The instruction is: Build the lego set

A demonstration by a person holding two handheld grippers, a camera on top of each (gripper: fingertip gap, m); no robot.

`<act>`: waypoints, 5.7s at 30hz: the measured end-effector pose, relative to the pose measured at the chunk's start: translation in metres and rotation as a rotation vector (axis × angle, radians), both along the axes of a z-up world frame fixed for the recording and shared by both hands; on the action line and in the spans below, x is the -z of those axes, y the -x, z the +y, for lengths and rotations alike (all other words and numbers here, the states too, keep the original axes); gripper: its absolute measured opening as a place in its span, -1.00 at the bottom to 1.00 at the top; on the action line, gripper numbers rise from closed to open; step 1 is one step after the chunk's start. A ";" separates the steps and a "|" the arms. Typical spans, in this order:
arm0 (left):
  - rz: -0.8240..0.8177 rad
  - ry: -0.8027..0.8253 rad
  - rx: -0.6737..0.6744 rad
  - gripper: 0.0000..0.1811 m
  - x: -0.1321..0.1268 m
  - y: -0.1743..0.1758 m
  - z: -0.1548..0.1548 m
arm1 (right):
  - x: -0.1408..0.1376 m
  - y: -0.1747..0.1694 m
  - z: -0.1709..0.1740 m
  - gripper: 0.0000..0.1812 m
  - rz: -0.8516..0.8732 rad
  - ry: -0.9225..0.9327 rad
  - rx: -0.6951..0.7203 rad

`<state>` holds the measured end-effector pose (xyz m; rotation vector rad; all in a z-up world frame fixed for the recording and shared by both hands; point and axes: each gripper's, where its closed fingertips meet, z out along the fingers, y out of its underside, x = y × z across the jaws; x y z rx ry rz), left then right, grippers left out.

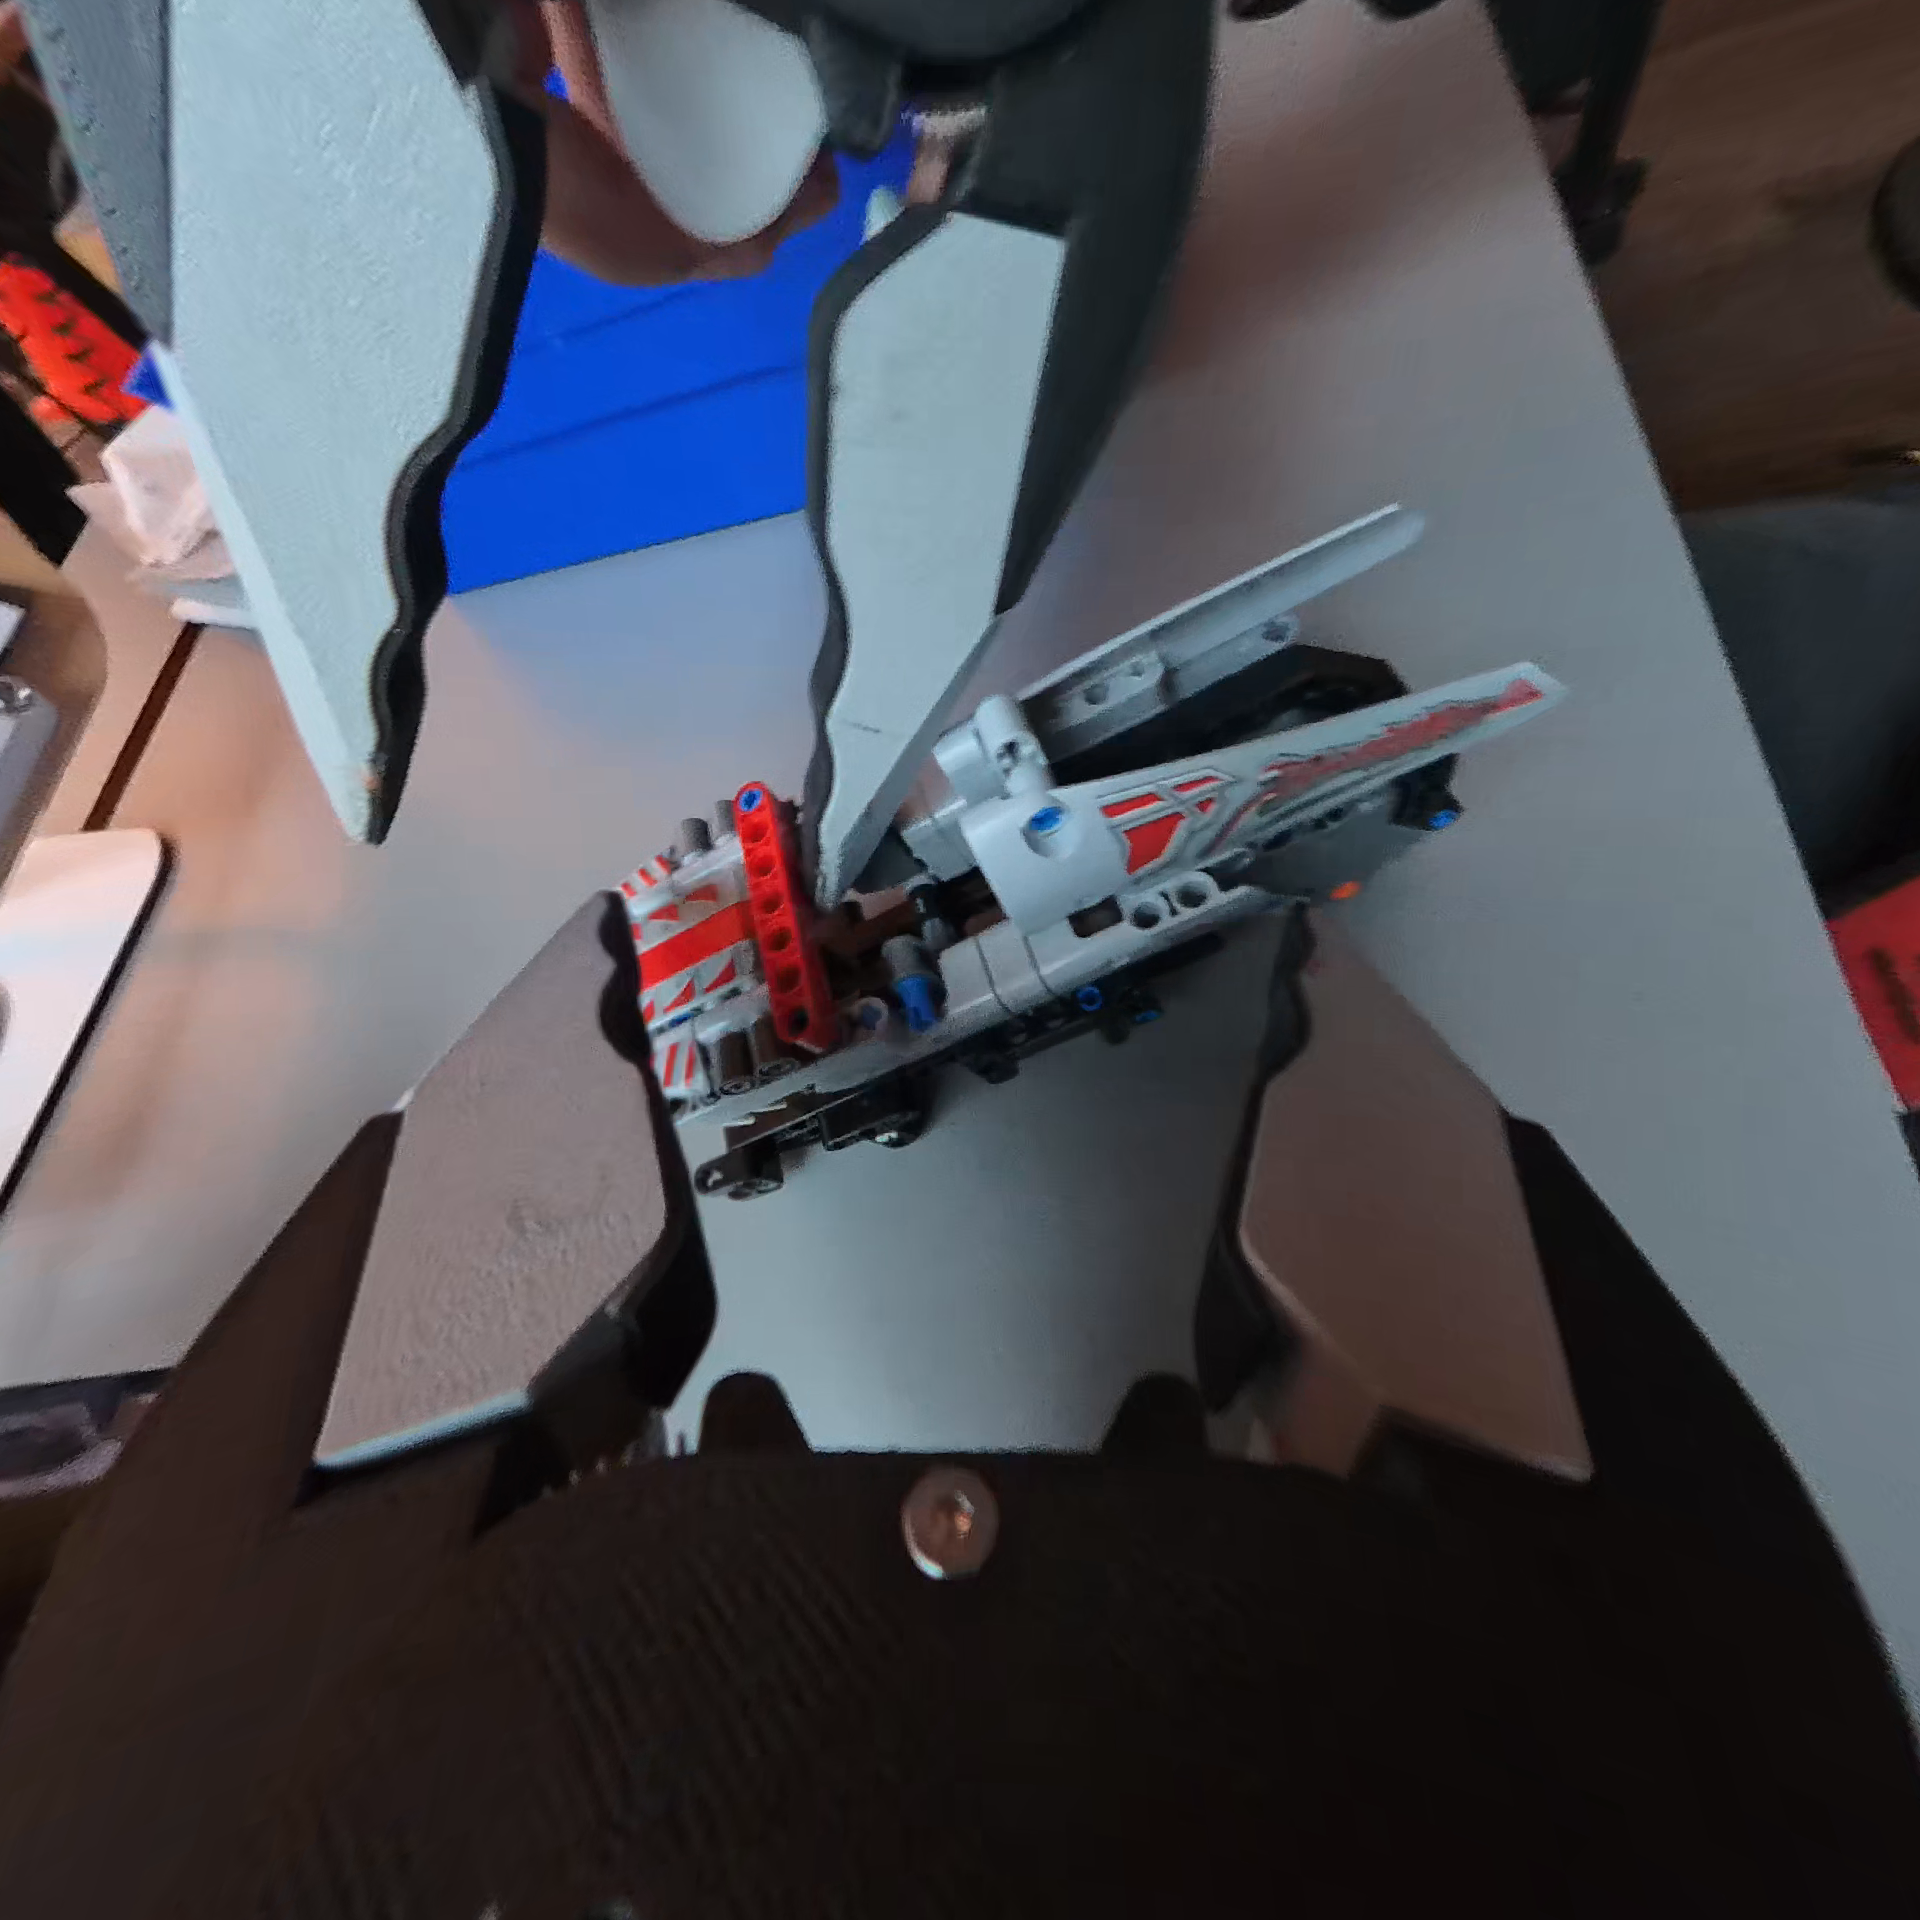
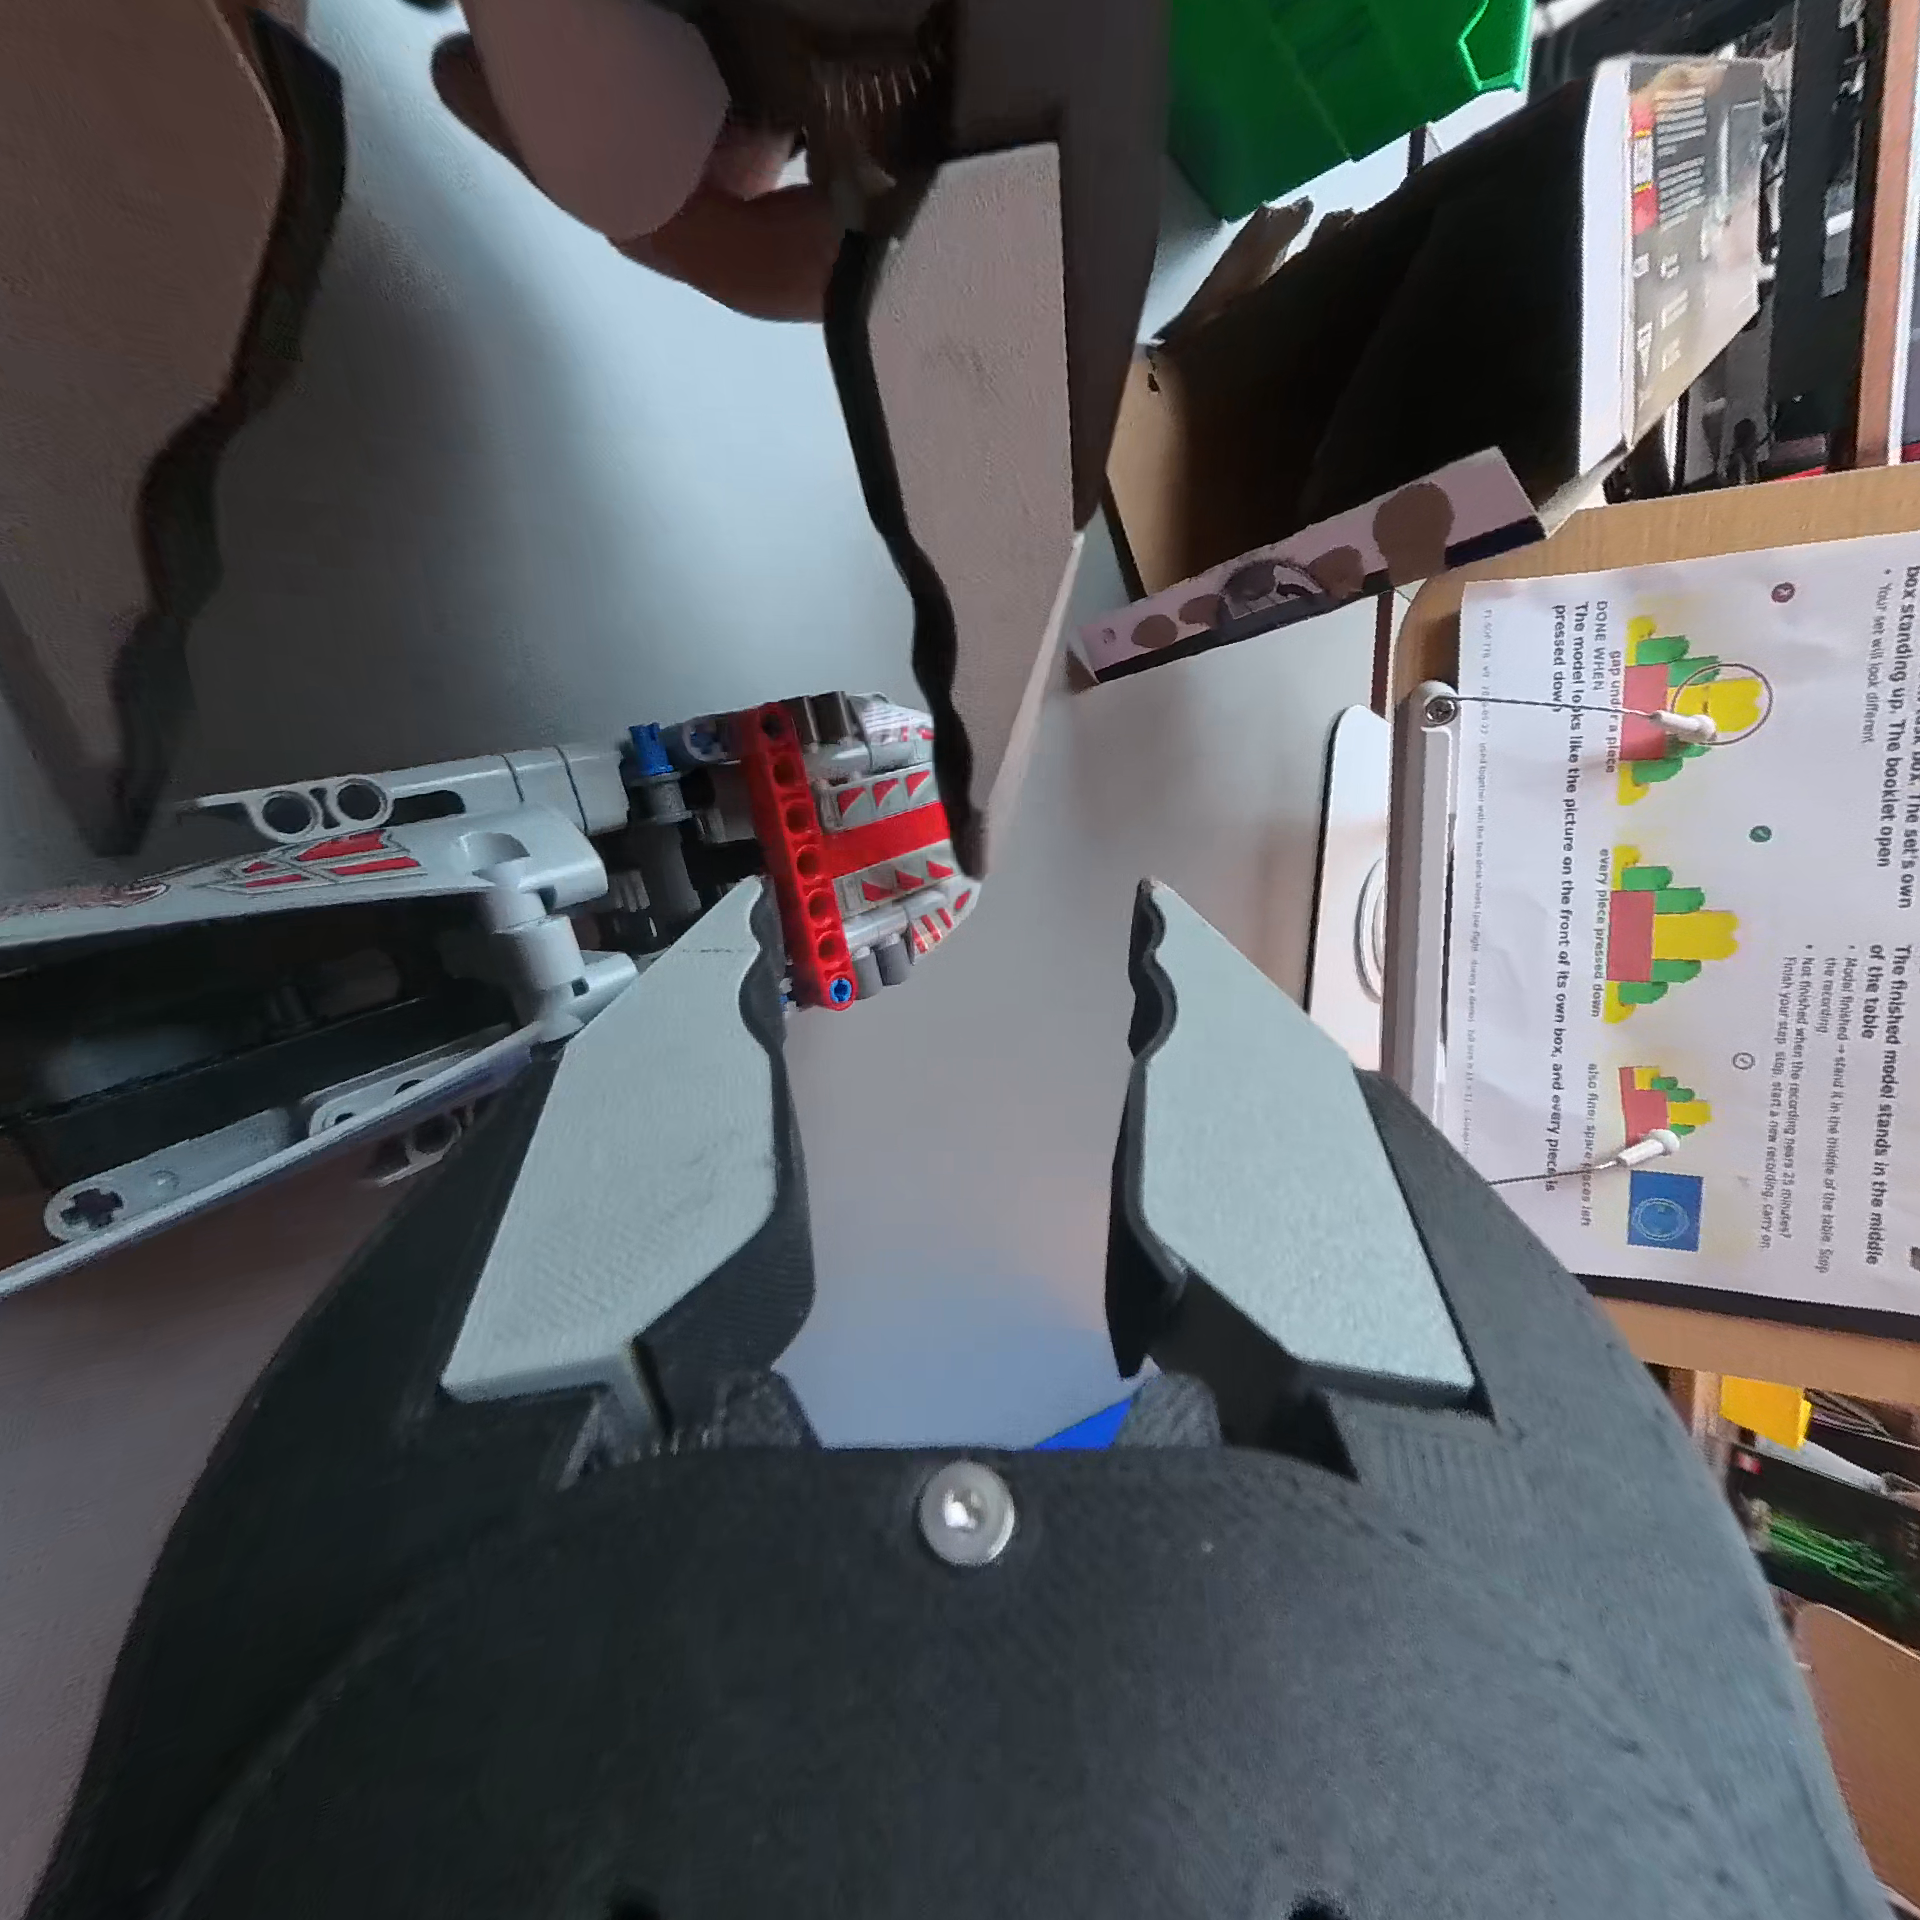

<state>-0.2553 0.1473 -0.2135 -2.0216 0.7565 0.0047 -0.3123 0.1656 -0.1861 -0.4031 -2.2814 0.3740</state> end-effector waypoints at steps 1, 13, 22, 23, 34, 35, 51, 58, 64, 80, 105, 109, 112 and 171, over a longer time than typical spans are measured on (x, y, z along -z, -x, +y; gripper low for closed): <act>0.002 0.017 0.022 0.23 0.003 -0.001 -0.003 | 0.000 0.000 0.000 -0.30 0.001 0.006 -0.002; 0.290 -0.064 -0.045 0.19 0.022 0.012 0.003 | -0.004 0.001 0.001 -0.24 0.078 -0.027 0.013; 0.248 -0.049 -0.059 0.23 0.023 0.010 0.002 | -0.006 -0.004 0.004 -0.24 0.215 -0.048 0.051; 0.248 -0.045 -0.057 0.22 0.023 0.010 0.002 | -0.005 -0.006 0.002 -0.29 0.242 -0.068 0.031; 0.197 -0.039 -0.066 0.23 0.021 0.009 0.004 | -0.007 -0.006 0.002 -0.42 0.259 -0.091 -0.006; 0.197 -0.038 -0.065 0.23 0.021 0.009 0.003 | -0.007 -0.006 0.002 -0.40 0.257 -0.107 -0.006; 0.161 -0.049 -0.080 0.22 0.019 0.008 0.005 | -0.007 -0.013 0.007 -0.69 0.472 -0.102 0.047; 0.170 -0.039 -0.089 0.22 0.019 0.007 0.006 | -0.006 -0.013 0.003 -0.93 0.479 -0.259 -0.022; 0.166 -0.040 -0.097 0.22 0.019 0.008 0.005 | -0.014 -0.016 0.000 -0.93 0.564 -0.252 -0.018; 0.125 -0.081 -0.110 0.15 0.013 0.011 0.007 | -0.031 -0.024 0.019 -0.77 0.220 0.521 0.314; 0.007 0.003 -0.363 -0.18 0.013 0.017 -0.047 | 0.005 -0.016 -0.013 -0.83 -0.356 0.699 0.506; -0.055 0.009 -0.371 -0.23 0.012 0.015 -0.048 | 0.004 -0.011 -0.006 -0.91 -0.367 0.725 0.503; -0.076 0.011 -0.396 -0.24 0.013 0.020 -0.049 | 0.000 -0.008 -0.002 -0.94 -0.342 0.707 0.485; -0.412 0.156 -0.433 -0.33 0.031 0.029 -0.074 | 0.021 -0.111 -0.117 -0.67 -0.361 1.083 -0.062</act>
